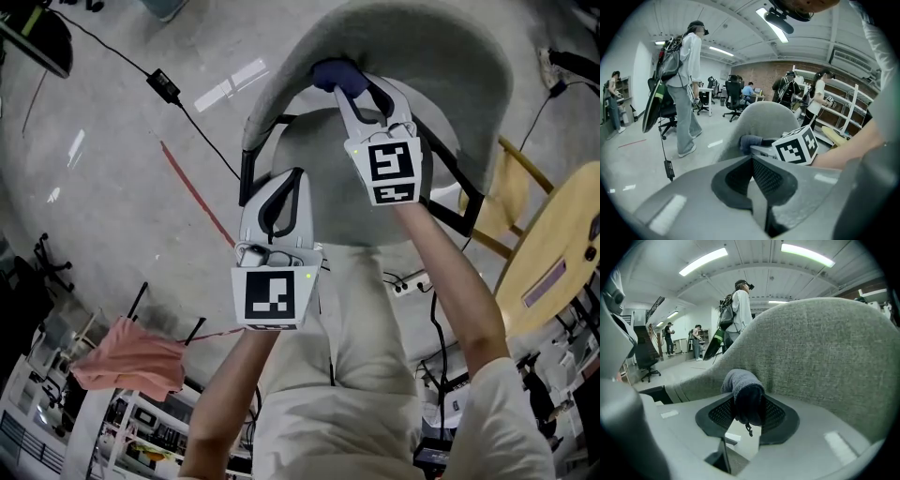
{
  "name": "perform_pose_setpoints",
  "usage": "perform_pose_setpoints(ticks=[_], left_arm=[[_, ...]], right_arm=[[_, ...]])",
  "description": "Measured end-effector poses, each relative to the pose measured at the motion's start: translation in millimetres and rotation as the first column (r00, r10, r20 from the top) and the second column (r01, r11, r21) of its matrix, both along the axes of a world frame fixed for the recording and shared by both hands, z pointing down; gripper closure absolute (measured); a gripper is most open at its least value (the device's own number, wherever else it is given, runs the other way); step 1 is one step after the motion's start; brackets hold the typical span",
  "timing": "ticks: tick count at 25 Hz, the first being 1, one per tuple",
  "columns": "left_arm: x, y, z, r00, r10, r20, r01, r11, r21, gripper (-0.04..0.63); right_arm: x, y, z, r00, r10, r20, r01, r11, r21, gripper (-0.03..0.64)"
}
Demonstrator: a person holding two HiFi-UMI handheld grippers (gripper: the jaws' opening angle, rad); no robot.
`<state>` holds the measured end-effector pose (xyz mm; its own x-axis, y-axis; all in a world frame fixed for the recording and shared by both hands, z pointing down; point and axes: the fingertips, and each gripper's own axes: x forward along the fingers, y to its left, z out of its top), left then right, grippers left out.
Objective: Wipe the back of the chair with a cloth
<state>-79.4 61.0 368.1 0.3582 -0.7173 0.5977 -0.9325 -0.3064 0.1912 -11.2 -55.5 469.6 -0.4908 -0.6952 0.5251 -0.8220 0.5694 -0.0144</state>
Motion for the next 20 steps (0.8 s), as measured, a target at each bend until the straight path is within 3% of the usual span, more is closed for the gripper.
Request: perform_pose_setpoints(ticks=[11, 20], left_arm=[[11.8, -4.6, 2.5, 1.000, 0.025, -0.008, -0.025, 1.000, -0.001, 0.595], [17.4, -9.5, 2.5, 0.999, 0.044, -0.006, -0.044, 0.999, -0.001, 0.595]], right_arm=[[45.1, -7.8, 8.7, 0.987, 0.162, -0.021, -0.162, 0.987, -0.019, 0.466], [86.3, -4.9, 15.8, 0.954, 0.298, -0.040, -0.299, 0.953, -0.044, 0.466]])
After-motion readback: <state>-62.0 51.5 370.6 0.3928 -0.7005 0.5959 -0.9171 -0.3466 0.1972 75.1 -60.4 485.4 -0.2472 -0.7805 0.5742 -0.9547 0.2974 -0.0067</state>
